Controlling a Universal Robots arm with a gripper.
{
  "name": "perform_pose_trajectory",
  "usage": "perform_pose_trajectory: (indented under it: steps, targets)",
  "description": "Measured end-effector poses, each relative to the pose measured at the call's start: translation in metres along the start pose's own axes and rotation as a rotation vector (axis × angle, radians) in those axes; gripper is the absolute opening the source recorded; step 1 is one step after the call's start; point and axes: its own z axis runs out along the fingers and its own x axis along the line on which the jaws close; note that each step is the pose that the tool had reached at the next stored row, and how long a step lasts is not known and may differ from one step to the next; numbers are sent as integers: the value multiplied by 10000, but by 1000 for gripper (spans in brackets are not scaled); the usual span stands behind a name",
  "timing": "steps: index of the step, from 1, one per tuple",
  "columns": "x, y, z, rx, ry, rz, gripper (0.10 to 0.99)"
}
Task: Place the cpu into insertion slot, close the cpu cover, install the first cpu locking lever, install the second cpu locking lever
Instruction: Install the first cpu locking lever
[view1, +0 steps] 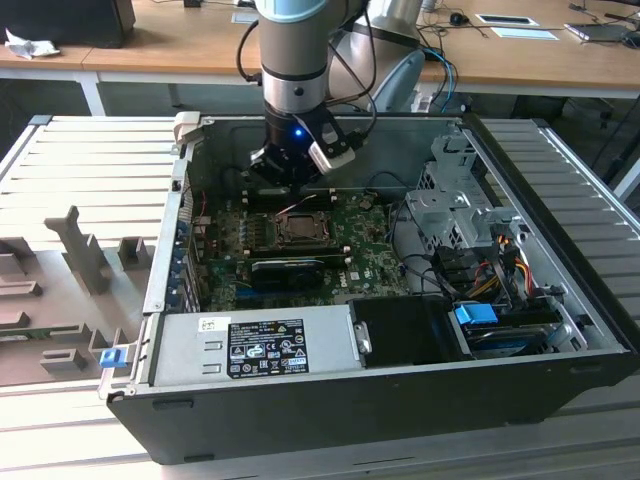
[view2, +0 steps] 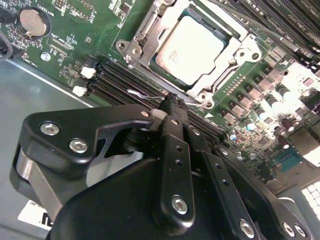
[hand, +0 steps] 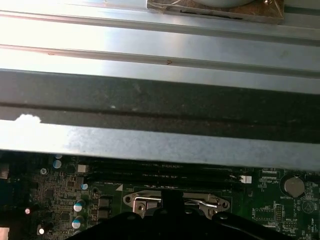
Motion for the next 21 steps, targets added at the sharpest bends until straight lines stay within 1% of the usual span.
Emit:
perform_pose_trajectory:
  steps: [8,11,17,21]
  targets:
    - [-23,35,25,-9,11,-93,106]
    - [-54,46,37,-11,21,-90,106]
    - [-147,59,95,-15,94,-84,106]
    - [-188,56,122,-18,119,-81,106]
